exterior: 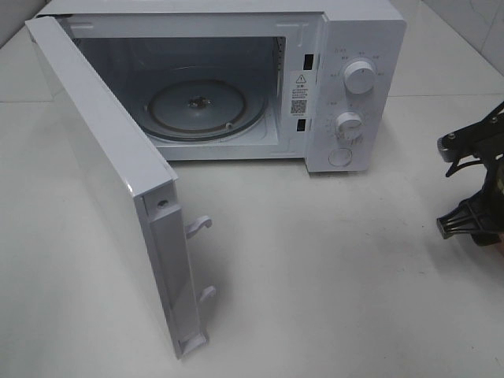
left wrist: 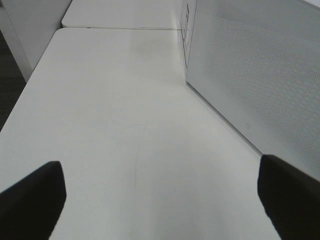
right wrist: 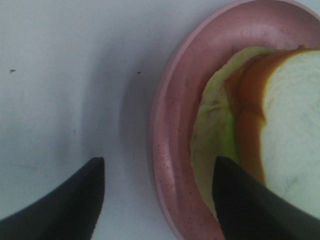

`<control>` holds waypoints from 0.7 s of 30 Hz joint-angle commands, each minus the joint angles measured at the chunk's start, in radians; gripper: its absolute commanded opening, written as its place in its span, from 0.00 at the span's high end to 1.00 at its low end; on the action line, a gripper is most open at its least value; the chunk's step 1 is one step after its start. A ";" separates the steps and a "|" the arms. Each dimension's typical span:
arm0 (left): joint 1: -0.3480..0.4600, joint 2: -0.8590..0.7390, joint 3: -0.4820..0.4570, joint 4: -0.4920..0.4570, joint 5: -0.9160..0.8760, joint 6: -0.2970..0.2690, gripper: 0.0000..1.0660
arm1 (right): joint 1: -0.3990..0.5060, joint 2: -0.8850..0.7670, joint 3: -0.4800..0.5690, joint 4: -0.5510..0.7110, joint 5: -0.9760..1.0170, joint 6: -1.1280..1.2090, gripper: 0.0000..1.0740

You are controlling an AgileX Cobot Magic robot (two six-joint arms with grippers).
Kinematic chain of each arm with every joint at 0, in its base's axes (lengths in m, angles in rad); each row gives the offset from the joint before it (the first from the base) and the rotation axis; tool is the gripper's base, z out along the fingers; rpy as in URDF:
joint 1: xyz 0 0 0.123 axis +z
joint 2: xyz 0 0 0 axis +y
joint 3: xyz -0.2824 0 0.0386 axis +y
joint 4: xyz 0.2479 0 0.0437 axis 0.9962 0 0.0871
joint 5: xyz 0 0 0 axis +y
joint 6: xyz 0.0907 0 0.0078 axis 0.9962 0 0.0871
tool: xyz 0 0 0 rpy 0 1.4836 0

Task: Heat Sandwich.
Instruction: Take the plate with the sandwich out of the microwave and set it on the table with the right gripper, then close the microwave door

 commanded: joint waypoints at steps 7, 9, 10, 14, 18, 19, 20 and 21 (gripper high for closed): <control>-0.008 -0.026 0.002 0.000 -0.004 -0.007 0.08 | -0.007 -0.206 -0.003 0.318 0.072 -0.366 0.25; -0.008 -0.026 0.002 0.000 -0.004 -0.007 0.08 | -0.007 -0.225 -0.003 0.349 0.081 -0.395 0.25; -0.008 -0.026 0.002 0.000 -0.004 -0.007 0.08 | -0.007 -0.239 -0.003 0.373 0.092 -0.422 0.25; -0.008 -0.026 0.002 0.000 -0.004 -0.007 0.08 | -0.004 -0.317 -0.003 0.484 0.141 -0.514 0.26; -0.008 -0.026 0.002 0.000 -0.004 -0.007 0.08 | -0.004 -0.401 -0.003 0.598 0.175 -0.614 0.27; -0.008 -0.026 0.002 0.000 -0.004 -0.007 0.08 | -0.004 -0.426 -0.003 0.626 0.183 -0.640 0.27; -0.008 -0.026 0.002 0.000 -0.004 -0.007 0.08 | -0.004 -0.477 -0.003 0.666 0.201 -0.687 0.27; -0.008 -0.026 0.002 0.000 -0.004 -0.007 0.08 | -0.004 -0.503 -0.003 0.678 0.209 -0.701 0.27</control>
